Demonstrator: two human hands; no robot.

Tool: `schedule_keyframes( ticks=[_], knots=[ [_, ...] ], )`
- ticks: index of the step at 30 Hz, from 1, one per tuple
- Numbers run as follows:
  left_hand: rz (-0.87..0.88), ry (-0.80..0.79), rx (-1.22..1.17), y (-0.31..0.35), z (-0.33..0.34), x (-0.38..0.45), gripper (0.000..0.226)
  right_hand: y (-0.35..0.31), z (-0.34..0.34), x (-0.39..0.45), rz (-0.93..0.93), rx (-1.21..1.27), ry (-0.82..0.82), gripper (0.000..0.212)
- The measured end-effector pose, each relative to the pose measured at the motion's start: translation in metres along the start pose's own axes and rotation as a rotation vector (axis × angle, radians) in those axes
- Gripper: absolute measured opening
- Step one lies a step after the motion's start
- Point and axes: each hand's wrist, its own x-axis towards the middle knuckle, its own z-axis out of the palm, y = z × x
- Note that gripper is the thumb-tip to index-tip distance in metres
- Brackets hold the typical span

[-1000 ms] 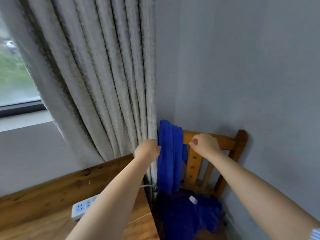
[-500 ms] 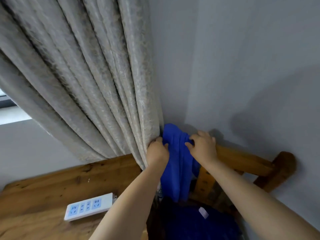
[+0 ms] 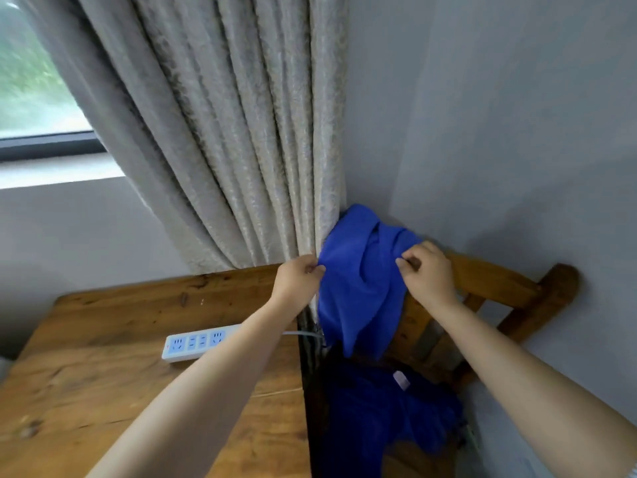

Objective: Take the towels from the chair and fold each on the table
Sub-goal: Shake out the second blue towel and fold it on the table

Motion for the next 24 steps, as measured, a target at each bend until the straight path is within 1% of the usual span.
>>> schedule_keyframes(
  ticks=[2,6,8,10,13,16,19,24],
  knots=[
    [-0.014,0.031,-0.139,-0.012,-0.019,-0.024,0.021,-0.018,-0.008,-0.022,-0.04,0.069,0.007,0.011],
    [-0.018,0.175,-0.386,-0.034,-0.063,-0.08,0.031,-0.067,-0.018,-0.076,-0.088,0.214,0.028,0.009],
    [0.0,0.227,-0.469,-0.046,-0.091,-0.116,0.033,-0.096,-0.021,-0.107,-0.097,0.265,0.035,0.011],
    [0.024,0.265,-0.511,-0.06,-0.12,-0.153,0.032,-0.126,-0.021,-0.136,-0.1,0.298,0.006,0.013],
    [0.06,0.339,-0.477,-0.09,-0.166,-0.212,0.03,-0.168,-0.013,-0.181,-0.078,0.344,-0.064,0.015],
    [0.043,0.413,-0.353,-0.127,-0.206,-0.259,0.025,-0.197,0.004,-0.22,-0.021,0.395,-0.166,0.014],
    [-0.013,0.477,-0.312,-0.158,-0.236,-0.294,0.029,-0.216,0.025,-0.245,0.051,0.444,-0.23,0.006],
    [-0.176,0.641,-0.158,-0.21,-0.286,-0.337,0.029,-0.249,0.063,-0.268,0.015,0.315,-0.355,0.009]
  ],
)
